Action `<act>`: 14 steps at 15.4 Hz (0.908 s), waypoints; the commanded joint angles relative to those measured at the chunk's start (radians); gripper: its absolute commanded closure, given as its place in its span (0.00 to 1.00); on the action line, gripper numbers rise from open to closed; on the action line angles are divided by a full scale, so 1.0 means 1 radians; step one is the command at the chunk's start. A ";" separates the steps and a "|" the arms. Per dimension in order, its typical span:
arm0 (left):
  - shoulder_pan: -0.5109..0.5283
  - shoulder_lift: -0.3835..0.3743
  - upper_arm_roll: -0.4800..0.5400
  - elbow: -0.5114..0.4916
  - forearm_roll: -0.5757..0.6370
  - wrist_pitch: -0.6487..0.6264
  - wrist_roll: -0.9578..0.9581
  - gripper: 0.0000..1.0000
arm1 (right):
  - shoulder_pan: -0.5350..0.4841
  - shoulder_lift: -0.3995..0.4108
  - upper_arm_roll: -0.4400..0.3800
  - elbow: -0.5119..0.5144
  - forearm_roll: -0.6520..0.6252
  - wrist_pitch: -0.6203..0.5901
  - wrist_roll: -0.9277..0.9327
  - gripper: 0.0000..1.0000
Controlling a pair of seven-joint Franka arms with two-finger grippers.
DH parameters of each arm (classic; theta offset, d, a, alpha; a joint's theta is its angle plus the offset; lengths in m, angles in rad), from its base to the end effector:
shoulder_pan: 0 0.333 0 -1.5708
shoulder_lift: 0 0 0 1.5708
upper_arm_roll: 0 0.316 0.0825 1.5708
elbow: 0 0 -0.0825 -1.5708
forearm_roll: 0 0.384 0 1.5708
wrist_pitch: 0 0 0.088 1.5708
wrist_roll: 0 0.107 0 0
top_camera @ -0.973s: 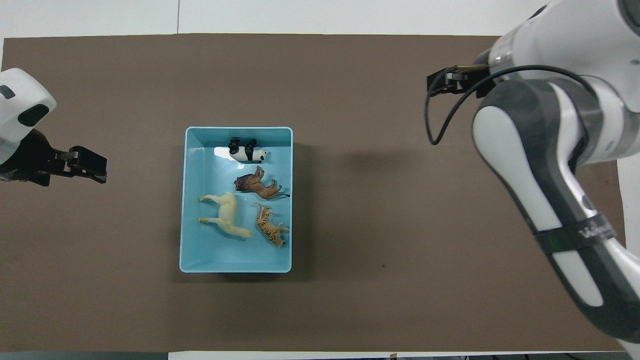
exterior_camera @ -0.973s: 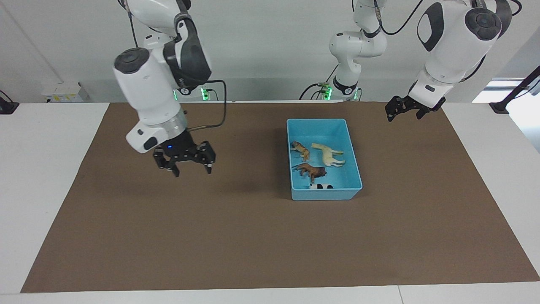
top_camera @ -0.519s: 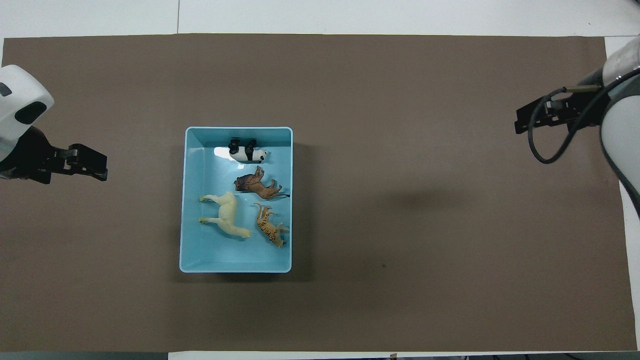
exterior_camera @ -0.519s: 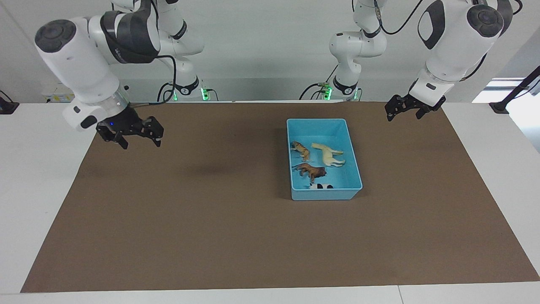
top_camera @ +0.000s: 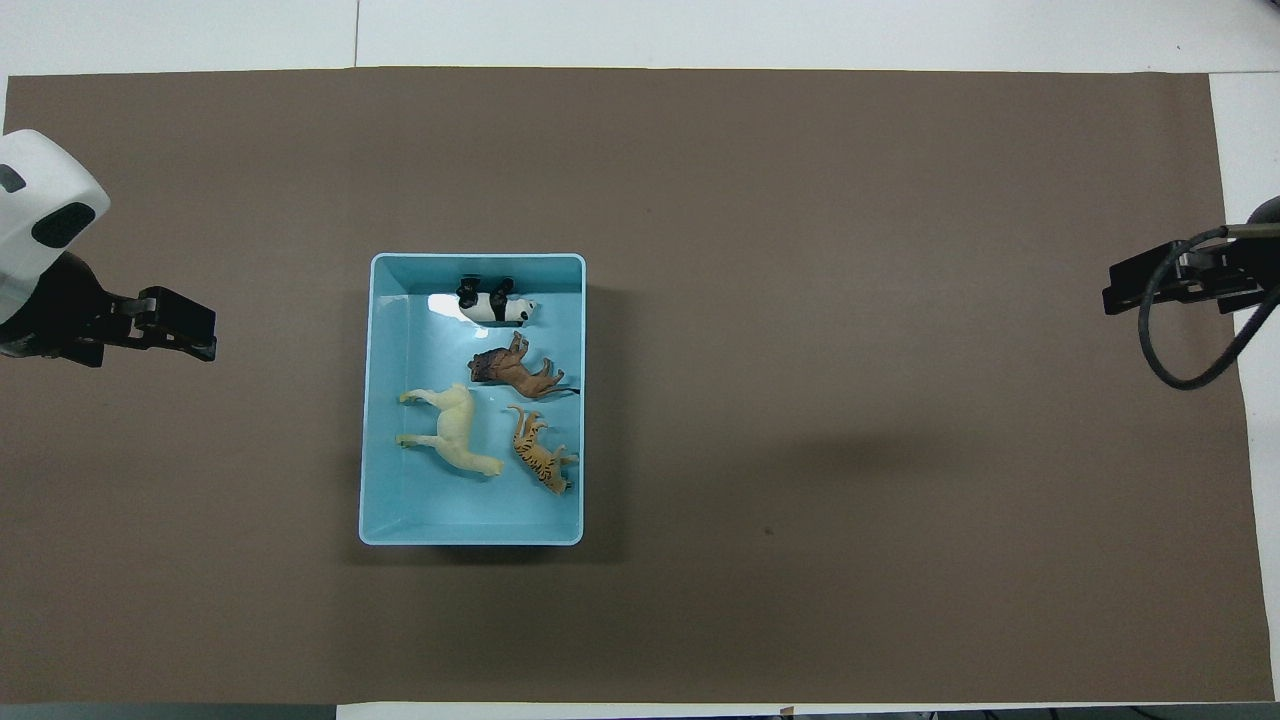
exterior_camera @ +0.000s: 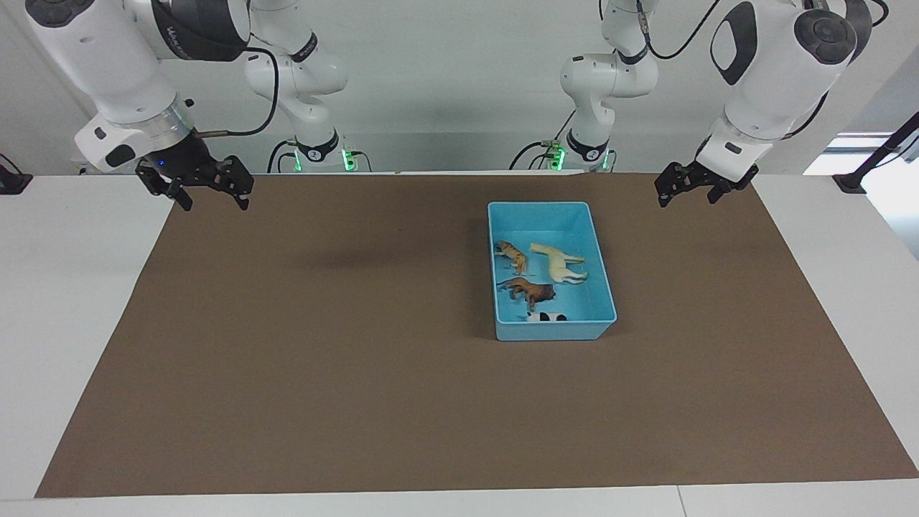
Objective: Put all toys into storage box
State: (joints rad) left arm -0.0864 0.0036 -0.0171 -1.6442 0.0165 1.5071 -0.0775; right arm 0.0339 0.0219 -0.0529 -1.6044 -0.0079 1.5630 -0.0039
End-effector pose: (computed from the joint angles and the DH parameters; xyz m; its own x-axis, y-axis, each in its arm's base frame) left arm 0.5422 -0.0544 0.5831 0.9901 -0.0240 -0.1385 -0.0280 -0.9992 -0.0272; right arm 0.5583 -0.0111 0.5959 0.9979 -0.0152 -0.0633 -0.0147 -0.9999 0.0088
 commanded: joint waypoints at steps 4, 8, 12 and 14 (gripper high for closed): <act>0.025 -0.017 0.000 -0.011 -0.021 0.053 0.084 0.00 | -0.049 -0.082 0.087 -0.060 -0.032 -0.004 0.068 0.00; 0.023 -0.017 -0.001 -0.013 -0.021 0.058 0.081 0.00 | -0.077 -0.056 0.087 -0.002 -0.035 -0.047 0.015 0.00; 0.011 -0.027 -0.004 -0.026 -0.020 0.059 0.077 0.00 | -0.075 -0.057 0.087 0.000 -0.027 -0.051 0.015 0.00; 0.008 -0.027 -0.004 -0.026 -0.020 0.059 0.074 0.00 | -0.075 -0.057 0.087 0.000 -0.024 -0.049 0.016 0.00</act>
State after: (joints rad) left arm -0.0745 0.0016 -0.0241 -1.6435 0.0099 1.5487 -0.0166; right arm -0.0239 -0.0442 0.0176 -1.6235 -0.0272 1.5320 0.0300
